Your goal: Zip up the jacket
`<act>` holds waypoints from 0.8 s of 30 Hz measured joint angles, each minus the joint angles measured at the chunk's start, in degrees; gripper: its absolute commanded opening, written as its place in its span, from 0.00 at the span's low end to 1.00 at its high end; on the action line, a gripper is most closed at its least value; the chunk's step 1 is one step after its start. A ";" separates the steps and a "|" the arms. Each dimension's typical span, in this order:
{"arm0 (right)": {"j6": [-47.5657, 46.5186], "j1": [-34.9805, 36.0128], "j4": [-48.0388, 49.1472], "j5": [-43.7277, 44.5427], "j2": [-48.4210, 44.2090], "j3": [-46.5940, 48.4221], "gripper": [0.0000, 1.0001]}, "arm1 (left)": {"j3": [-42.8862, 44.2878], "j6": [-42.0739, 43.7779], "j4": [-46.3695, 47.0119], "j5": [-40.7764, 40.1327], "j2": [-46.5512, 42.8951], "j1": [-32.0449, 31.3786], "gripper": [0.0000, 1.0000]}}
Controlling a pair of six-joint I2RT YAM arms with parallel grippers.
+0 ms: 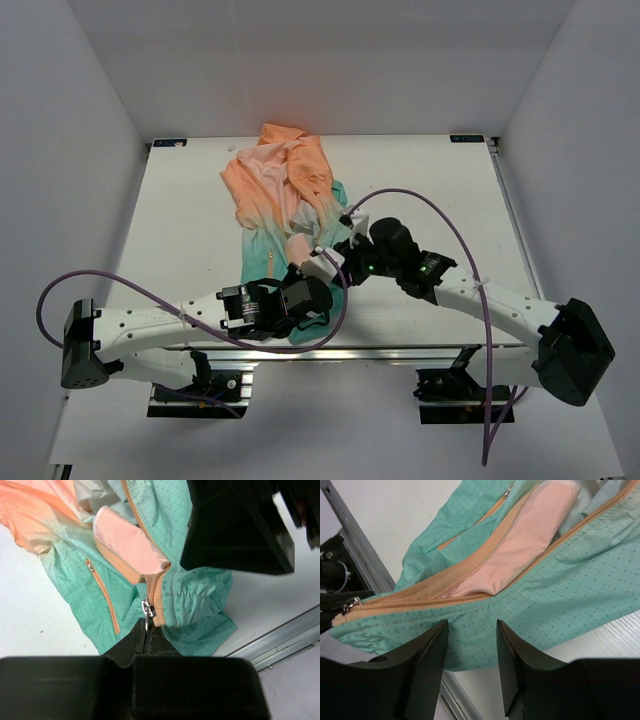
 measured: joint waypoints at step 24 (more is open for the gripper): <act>-1.09 -3.41 -6.75 -19.04 0.09 11.76 0.59 | -2.01 10.12 5.70 13.73 -4.11 0.15 0.00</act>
